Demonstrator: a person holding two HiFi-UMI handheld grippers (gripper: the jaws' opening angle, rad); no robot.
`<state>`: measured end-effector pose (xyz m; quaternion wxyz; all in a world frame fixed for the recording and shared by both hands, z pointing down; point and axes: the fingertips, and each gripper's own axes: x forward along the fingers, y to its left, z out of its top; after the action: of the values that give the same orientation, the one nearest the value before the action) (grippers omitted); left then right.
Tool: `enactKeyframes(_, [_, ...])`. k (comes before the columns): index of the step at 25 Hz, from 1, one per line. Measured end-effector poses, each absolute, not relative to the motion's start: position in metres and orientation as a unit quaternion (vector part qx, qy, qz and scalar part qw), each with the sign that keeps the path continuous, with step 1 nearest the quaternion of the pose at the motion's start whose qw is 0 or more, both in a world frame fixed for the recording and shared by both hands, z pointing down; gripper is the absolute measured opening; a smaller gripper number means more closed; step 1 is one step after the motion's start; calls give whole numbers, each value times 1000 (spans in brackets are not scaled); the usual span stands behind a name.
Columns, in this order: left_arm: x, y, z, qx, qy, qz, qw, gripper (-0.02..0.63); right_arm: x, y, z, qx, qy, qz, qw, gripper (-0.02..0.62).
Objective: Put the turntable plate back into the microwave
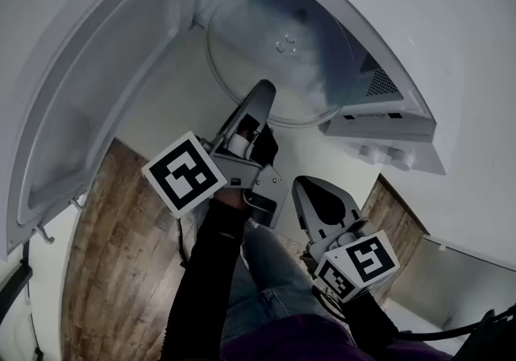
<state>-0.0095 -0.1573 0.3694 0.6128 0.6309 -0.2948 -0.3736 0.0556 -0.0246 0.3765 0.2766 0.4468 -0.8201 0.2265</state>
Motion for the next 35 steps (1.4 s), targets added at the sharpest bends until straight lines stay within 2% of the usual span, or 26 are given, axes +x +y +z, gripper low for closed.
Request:
enactKeyframes(6, [-4,-175,373,631,-294,-366,617,51,58,-43,379,462,-816,228,262,11])
enactKeyframes(35, [12,-229,379,646,-291,-341,618,61,64,-88,380,484,-807,196,274,11])
